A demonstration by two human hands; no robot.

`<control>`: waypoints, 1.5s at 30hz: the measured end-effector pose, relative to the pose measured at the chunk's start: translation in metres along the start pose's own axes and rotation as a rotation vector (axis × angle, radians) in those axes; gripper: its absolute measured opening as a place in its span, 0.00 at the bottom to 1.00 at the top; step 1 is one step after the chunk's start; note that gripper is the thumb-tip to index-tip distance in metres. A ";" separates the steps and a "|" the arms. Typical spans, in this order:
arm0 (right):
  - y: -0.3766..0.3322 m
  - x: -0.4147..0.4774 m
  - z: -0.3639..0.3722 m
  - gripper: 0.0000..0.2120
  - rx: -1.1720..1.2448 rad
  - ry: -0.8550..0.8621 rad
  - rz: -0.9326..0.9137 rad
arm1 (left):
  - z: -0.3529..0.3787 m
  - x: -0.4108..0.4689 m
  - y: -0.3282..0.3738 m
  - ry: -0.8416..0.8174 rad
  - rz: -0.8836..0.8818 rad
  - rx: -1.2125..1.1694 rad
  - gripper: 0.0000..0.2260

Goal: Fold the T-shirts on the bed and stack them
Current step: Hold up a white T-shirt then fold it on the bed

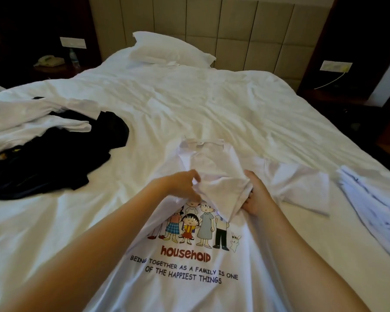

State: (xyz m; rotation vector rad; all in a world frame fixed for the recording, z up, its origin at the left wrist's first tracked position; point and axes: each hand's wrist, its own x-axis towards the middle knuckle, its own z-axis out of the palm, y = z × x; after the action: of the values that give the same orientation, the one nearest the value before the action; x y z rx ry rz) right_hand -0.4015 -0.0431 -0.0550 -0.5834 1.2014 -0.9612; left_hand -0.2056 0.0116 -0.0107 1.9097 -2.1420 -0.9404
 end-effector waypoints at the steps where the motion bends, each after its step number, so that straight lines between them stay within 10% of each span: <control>1: 0.001 0.004 0.001 0.19 -0.050 0.031 -0.009 | 0.007 -0.002 -0.005 -0.009 -0.023 0.083 0.28; 6: -0.008 0.017 -0.004 0.16 -0.292 0.320 -0.131 | 0.036 0.006 -0.001 0.203 0.006 0.240 0.12; 10: -0.026 0.011 -0.008 0.07 -0.288 0.382 -0.433 | 0.028 0.003 0.016 0.284 0.133 -0.124 0.04; 15: -0.017 0.009 -0.043 0.22 -0.431 0.617 -0.274 | 0.023 0.007 0.035 -0.111 0.145 -0.153 0.11; 21: -0.011 -0.001 -0.045 0.41 -0.406 0.389 -0.113 | 0.034 0.033 0.044 0.048 0.150 -0.054 0.12; 28: -0.036 0.002 -0.069 0.30 -0.623 0.451 -0.387 | 0.009 0.093 0.046 0.401 0.204 0.410 0.17; 33: -0.024 0.009 -0.102 0.25 -0.721 0.547 -0.381 | 0.009 0.137 0.052 0.296 0.206 0.518 0.18; 40: -0.011 0.028 -0.111 0.25 -0.202 0.462 -0.128 | 0.006 0.171 0.070 -0.020 0.068 0.699 0.23; 45: -0.011 0.032 -0.117 0.22 -0.393 0.472 -0.212 | -0.011 0.174 0.073 -0.007 0.062 0.702 0.15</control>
State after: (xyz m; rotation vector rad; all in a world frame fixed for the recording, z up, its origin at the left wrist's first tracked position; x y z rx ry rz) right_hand -0.5143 -0.0639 -0.0959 -0.8347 1.8011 -1.0842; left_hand -0.2970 -0.1532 -0.0177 2.0613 -2.7595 -0.1690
